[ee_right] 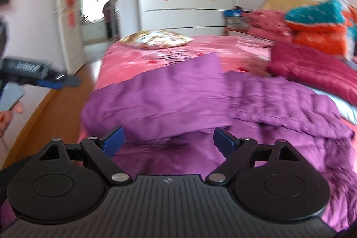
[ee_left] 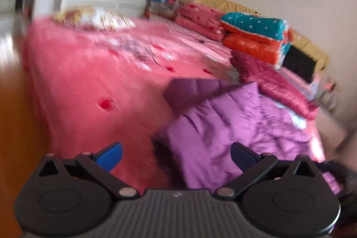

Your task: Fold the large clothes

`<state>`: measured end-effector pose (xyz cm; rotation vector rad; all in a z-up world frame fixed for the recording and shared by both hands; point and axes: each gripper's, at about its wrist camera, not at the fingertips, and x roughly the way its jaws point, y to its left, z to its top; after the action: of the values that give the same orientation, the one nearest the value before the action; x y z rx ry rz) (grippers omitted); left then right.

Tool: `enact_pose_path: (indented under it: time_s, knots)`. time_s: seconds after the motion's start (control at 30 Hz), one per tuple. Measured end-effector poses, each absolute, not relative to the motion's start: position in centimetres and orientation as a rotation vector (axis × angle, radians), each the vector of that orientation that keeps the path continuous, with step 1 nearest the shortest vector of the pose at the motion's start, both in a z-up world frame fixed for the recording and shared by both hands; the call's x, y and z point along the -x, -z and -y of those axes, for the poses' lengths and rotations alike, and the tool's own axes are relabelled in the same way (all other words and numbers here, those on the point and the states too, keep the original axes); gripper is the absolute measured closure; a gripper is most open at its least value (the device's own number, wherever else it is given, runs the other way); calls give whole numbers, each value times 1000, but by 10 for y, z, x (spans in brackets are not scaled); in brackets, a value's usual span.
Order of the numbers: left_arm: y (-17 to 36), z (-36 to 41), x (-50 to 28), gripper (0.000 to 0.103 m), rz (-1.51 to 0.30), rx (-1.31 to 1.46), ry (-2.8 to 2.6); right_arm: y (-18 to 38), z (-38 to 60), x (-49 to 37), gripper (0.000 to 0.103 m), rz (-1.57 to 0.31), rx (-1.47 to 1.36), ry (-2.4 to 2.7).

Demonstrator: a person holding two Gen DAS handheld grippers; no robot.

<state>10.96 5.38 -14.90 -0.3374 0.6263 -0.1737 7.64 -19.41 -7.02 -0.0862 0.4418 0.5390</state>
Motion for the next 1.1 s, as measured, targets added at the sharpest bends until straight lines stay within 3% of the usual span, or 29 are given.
enact_pose_path:
  time_s: [0.3,0.57,1.1]
  knots:
    - [182,-12,-139,3,-695,520,406,79,154,-64,0,-451,247,-548]
    - [136,15,-147,1,-607,578,588,85,152,-64,0,-456,190,-529]
    - [73,79,-164,1,-587,466,741,82,122,-59,0,-66,447,-337]
